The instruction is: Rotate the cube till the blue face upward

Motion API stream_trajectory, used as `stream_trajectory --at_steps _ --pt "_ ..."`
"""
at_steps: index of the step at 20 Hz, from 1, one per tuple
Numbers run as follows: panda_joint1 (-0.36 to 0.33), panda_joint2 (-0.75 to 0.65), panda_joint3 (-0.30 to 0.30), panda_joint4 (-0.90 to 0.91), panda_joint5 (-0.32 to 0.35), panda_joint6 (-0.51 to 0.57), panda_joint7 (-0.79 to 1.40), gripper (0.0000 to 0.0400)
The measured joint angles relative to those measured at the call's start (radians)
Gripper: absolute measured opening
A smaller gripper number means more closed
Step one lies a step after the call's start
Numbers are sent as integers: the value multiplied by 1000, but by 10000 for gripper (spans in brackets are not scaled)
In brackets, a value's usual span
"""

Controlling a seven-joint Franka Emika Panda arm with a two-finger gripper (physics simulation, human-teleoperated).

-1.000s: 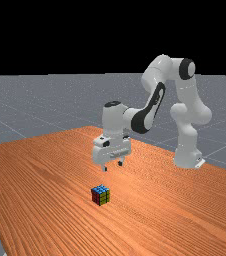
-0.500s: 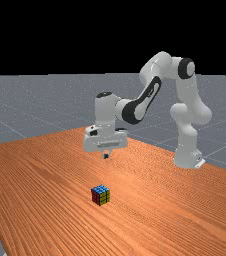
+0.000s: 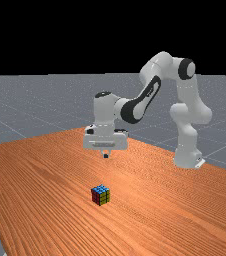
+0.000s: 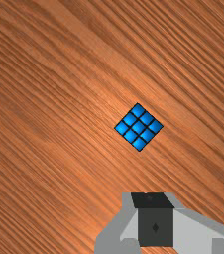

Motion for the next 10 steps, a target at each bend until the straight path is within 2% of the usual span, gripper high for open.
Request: stream_trajectory --at_steps 10 --pt "42 17 -51 23 39 -30 365 0"
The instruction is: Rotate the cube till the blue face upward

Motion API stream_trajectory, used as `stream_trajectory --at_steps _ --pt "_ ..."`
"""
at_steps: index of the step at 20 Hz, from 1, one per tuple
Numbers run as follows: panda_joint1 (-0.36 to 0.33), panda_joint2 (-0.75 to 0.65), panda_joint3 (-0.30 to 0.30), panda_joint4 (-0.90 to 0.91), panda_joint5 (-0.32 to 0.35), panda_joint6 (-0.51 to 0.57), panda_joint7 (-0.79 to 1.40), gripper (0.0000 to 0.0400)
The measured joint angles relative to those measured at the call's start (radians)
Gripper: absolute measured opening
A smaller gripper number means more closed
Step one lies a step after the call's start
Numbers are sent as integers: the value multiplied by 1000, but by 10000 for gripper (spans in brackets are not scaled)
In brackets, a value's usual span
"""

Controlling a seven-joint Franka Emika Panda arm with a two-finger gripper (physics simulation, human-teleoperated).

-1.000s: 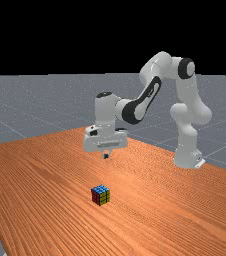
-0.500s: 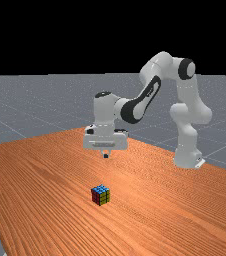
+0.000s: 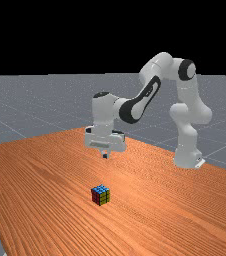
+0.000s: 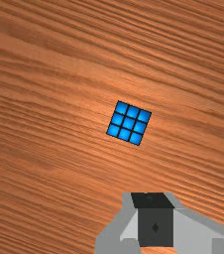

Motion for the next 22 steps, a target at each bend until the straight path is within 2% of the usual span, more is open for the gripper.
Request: stream_trajectory --at_steps 9,15,22 --pt "30 23 -38 23 39 -14 284 0" --pt "-5 219 -26 246 77 -66 305 0" --pt "-11 372 -5 337 99 -76 331 0"
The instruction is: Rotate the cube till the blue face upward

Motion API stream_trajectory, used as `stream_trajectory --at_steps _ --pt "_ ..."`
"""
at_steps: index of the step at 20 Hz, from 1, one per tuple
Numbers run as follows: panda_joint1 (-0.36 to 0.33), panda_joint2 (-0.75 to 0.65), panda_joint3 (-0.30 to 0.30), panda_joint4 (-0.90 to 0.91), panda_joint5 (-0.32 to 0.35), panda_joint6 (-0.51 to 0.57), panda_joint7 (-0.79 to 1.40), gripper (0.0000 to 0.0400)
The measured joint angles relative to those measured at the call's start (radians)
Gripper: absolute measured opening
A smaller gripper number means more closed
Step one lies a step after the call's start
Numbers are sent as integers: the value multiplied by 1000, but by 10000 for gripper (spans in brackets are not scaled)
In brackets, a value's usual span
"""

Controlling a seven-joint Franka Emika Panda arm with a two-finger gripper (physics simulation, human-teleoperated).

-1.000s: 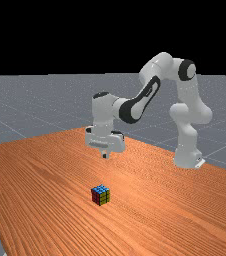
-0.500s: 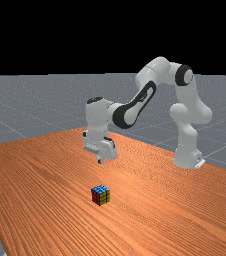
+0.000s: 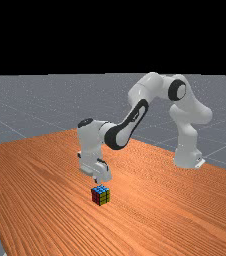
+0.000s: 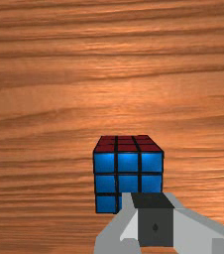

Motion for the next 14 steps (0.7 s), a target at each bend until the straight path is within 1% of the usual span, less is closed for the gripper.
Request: stream_trajectory --at_steps 5,6,7,8,9,13,14 --pt "13 58 12 22 2 3 15 2" --pt "18 60 13 25 -1 4 18 23" --pt "24 63 15 28 -3 6 20 30" --pt "27 63 15 30 -4 11 22 50" --pt "30 63 17 30 -4 17 23 46" --pt "53 60 14 27 -9 27 60 76" --pt "68 58 17 27 -12 32 75 75"
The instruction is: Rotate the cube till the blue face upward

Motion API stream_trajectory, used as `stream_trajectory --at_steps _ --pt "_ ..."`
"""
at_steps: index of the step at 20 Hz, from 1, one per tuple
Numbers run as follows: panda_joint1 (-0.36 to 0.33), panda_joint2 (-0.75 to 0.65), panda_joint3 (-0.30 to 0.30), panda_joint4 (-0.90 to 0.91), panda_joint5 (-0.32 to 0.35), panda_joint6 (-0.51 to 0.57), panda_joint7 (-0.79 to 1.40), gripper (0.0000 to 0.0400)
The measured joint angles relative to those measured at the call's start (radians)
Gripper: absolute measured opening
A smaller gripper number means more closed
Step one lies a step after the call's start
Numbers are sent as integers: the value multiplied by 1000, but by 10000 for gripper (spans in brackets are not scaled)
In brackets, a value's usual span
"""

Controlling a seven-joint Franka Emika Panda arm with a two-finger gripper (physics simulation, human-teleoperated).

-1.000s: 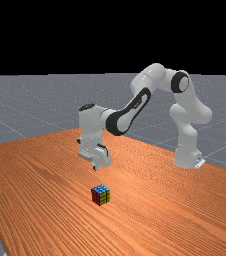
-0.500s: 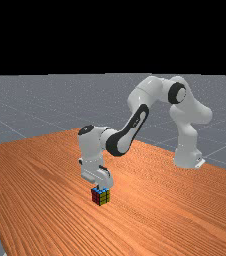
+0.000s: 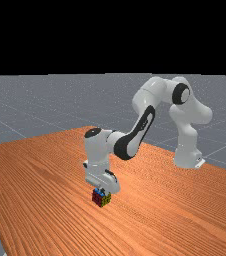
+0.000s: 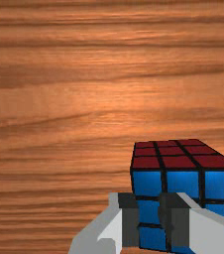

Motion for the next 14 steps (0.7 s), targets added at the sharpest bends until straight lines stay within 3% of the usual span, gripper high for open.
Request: stream_trajectory --at_steps 4,14 --pt "60 16 28 -7 0 36 35 12" --pt "72 34 30 -10 -6 30 39 0"
